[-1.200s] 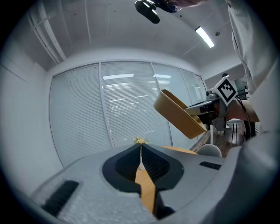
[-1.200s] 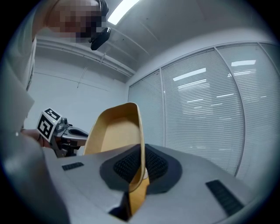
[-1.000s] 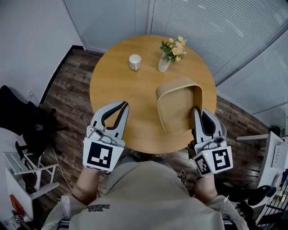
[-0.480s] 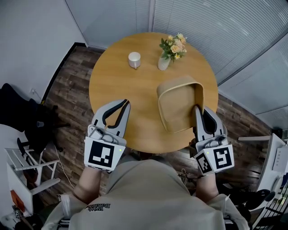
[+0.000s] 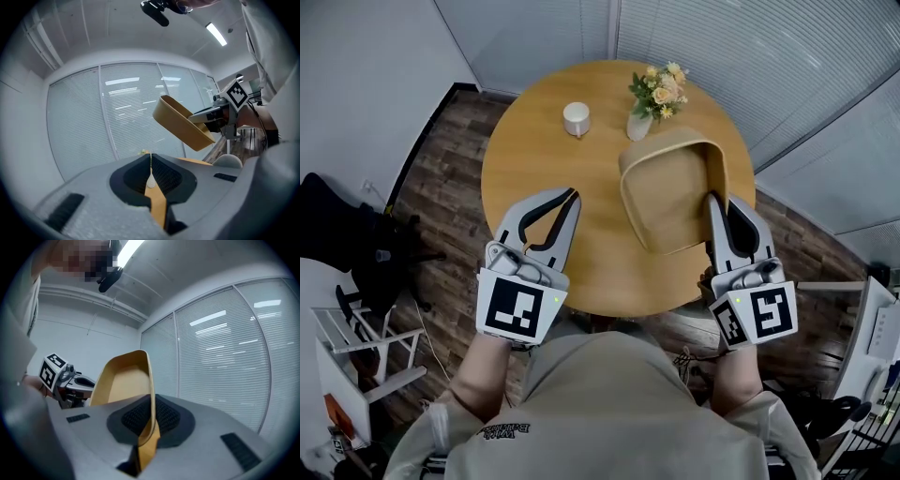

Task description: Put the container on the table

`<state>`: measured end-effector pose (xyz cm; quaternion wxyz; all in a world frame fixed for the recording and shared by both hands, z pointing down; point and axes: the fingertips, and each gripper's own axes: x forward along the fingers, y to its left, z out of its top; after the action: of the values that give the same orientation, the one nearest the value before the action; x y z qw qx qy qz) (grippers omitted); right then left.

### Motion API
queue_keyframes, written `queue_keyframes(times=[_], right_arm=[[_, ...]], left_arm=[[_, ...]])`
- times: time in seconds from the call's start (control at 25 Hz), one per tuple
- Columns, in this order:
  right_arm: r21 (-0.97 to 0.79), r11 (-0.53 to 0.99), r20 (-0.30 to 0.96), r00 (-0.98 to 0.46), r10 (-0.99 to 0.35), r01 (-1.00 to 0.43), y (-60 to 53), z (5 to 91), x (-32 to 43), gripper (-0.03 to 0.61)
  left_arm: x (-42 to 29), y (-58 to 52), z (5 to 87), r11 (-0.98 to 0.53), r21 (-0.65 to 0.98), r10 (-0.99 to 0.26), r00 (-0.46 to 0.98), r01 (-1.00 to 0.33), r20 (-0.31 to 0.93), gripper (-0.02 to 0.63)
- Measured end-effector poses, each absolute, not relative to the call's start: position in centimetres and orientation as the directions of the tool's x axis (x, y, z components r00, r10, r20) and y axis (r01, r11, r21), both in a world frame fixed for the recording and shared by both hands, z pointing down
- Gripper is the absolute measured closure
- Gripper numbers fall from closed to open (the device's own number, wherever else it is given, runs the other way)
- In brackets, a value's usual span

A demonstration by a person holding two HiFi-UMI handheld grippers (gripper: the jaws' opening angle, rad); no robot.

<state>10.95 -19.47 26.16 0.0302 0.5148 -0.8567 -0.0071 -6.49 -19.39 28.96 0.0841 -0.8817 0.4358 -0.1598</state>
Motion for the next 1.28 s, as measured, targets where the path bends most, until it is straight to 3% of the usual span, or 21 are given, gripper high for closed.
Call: queue_keyframes(times=[0.56,1.28], right_arm=[[0.078,0.44,0.118,-0.43,-0.895,-0.895,-27.2,30.6,10.9,0.546],[0.037,0.449,0.433,-0.39,-0.812,-0.893,-34.6,48.4,9.0,0.546]], left_arm=[[-6.6,-25.2,34.5,-0.622,-0.3,-0.782,0.555,-0.723,0.282,0.586],[-8.0,-31.1,49.6,-0.615,-0.13,-0.737,0.507,-0.778,0.447,0.586]])
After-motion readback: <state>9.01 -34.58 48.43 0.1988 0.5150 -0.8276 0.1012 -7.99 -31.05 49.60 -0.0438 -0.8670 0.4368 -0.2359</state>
